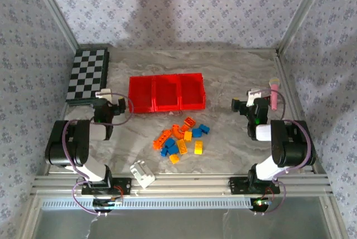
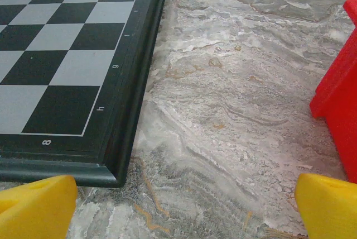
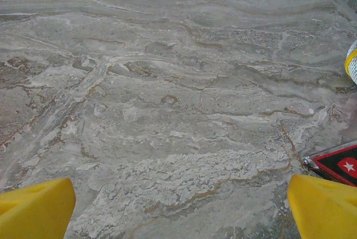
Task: Sort the legos into containers by color
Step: Pick up the lego from the center of the table.
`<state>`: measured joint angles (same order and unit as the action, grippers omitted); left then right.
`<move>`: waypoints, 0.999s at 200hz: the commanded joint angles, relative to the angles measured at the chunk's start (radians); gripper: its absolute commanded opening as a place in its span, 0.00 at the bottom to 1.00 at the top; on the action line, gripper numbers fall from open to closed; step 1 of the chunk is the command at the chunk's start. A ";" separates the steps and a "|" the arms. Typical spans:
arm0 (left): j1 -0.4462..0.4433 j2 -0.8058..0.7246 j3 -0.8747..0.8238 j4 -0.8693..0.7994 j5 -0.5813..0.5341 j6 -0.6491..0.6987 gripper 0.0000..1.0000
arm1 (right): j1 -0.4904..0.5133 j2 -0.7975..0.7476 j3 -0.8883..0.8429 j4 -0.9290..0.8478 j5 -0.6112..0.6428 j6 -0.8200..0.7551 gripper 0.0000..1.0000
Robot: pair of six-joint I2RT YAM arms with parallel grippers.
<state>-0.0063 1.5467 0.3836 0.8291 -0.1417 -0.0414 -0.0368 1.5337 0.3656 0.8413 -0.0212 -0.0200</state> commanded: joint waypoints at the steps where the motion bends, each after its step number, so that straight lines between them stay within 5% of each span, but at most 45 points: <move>1: 0.004 -0.011 0.024 -0.002 0.015 0.006 1.00 | 0.008 -0.003 0.017 0.002 0.022 -0.018 1.00; 131: 0.014 -0.019 0.029 -0.007 0.039 0.003 1.00 | -0.010 -0.002 0.021 -0.010 -0.004 0.001 1.00; 161: -0.038 -0.240 0.103 -0.325 -0.041 -0.004 1.00 | -0.014 -0.130 -0.047 0.016 0.157 0.065 1.00; 183: -0.072 -0.429 0.119 -0.494 -0.009 -0.232 1.00 | -0.035 -0.410 -0.038 -0.336 0.237 0.279 1.00; 200: -0.109 -0.565 0.095 -0.591 0.111 -0.399 1.00 | -0.101 -0.619 -0.013 -0.623 0.108 0.399 1.00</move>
<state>-0.0761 1.1347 0.4782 0.4519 -0.1333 -0.1879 -0.0765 1.1507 0.3187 0.5968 0.1085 0.1501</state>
